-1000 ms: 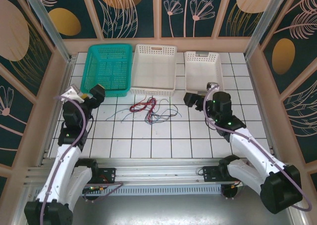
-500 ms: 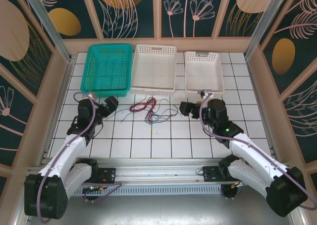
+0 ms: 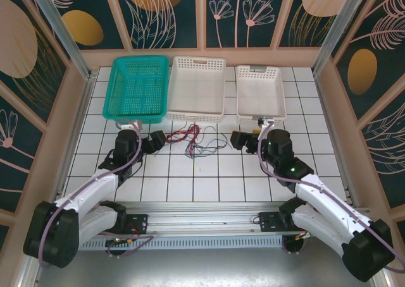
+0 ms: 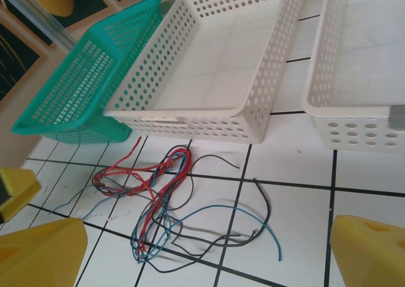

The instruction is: Untangle the cables

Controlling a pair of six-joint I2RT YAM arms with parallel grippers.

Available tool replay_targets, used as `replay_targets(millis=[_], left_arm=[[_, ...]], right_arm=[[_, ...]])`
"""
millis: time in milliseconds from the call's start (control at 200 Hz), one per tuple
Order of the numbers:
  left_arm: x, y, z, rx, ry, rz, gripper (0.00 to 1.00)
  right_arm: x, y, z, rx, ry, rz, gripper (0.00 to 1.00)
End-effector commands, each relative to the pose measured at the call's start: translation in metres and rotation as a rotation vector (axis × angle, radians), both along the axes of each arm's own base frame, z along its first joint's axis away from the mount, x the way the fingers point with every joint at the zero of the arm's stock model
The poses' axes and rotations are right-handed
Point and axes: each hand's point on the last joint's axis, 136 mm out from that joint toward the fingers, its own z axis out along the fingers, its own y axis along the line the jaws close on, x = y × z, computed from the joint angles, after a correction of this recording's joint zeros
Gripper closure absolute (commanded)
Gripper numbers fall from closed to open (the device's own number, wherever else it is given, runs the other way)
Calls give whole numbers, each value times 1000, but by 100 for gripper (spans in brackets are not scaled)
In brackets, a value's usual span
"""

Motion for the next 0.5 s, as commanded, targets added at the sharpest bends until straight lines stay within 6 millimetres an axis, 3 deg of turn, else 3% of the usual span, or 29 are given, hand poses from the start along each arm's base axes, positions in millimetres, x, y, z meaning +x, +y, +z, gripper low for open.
replay_targets(millis=[0, 180, 495], left_arm=[[15, -10, 10, 69, -89, -40, 12], [17, -23, 1, 131, -98, -89, 14], [37, -27, -14, 213, -65, -82, 15]], right_arm=[[-2, 1, 5, 3, -21, 1, 1], [-6, 1, 9, -1, -35, 2, 1], [-11, 0, 15, 7, -46, 6, 1]])
